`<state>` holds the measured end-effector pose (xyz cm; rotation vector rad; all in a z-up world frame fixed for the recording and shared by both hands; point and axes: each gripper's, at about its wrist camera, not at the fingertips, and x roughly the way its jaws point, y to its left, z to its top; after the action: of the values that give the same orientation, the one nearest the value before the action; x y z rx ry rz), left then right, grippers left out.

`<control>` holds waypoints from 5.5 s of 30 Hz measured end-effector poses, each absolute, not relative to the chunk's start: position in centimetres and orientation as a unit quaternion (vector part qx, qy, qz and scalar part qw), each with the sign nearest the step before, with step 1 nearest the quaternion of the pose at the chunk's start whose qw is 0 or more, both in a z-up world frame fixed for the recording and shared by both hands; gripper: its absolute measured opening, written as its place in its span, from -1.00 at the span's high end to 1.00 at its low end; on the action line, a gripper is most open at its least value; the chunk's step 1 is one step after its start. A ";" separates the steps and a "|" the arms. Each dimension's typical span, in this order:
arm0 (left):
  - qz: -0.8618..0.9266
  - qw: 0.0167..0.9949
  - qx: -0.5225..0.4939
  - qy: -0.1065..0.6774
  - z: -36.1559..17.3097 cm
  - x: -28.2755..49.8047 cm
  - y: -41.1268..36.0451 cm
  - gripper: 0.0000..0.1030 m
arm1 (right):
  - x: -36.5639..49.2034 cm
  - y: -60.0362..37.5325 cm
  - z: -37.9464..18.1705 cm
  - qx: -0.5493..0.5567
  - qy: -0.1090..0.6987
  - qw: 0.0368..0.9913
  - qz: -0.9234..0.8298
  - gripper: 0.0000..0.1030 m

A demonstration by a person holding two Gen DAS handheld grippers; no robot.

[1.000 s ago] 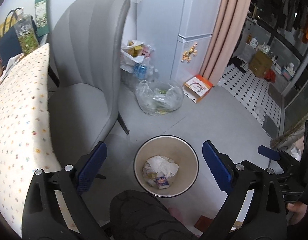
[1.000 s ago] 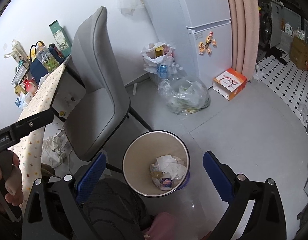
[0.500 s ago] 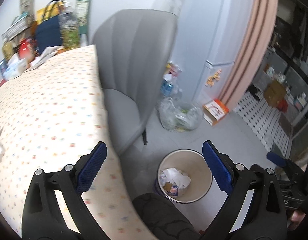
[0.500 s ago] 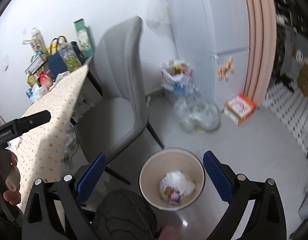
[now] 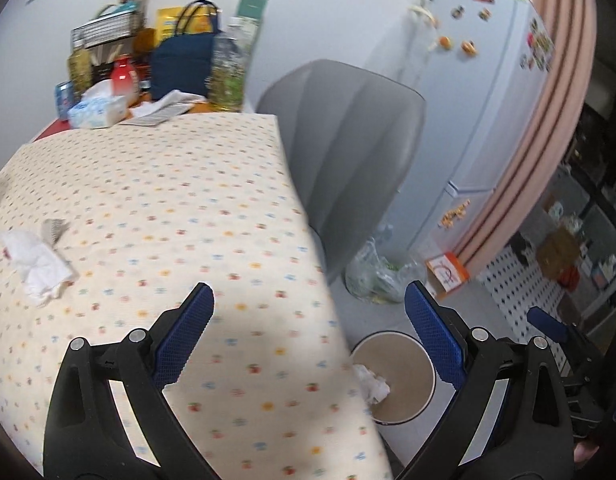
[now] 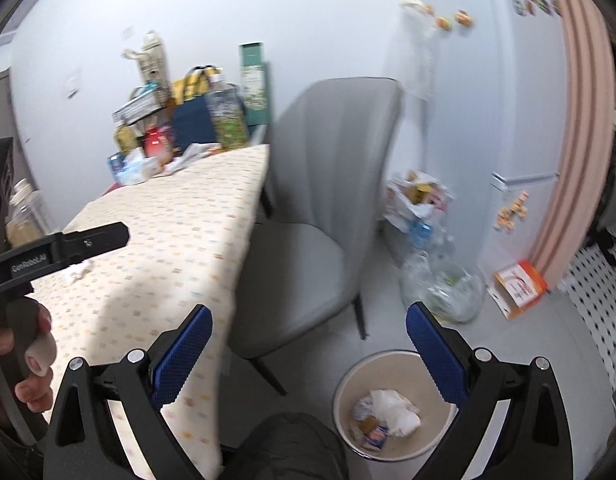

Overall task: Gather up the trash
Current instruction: 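Move both tools back over the table toward the last tissue, then grasp the crumpled white tissue with the right gripper while the left gripper grasps the red-and-white scrap, then carry the tissue and scrap over the beige bin with both grippers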

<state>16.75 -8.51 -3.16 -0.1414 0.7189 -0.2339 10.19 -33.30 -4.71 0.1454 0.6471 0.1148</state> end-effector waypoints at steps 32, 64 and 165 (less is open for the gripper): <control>0.040 0.933 -0.202 0.294 -2.7 11.6 14.1 -0.85 | 16.6 -9.9 -0.8 -0.051 0.326 0.914 0.237 -0.85; 0.162 0.899 -0.253 0.318 -7.3 9.4 25.4 -0.85 | 22.8 6.9 -6.6 -0.126 0.386 0.857 0.317 -0.60; -0.134 0.899 -0.039 0.415 -5.8 22.0 -15.3 0.97 | 15.3 -39.4 -11.0 0.192 0.404 0.892 0.068 0.90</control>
<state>21.97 -15.31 -5.76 -0.0803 0.8595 -0.2781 15.27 -39.39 -10.95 0.3982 0.8381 0.1417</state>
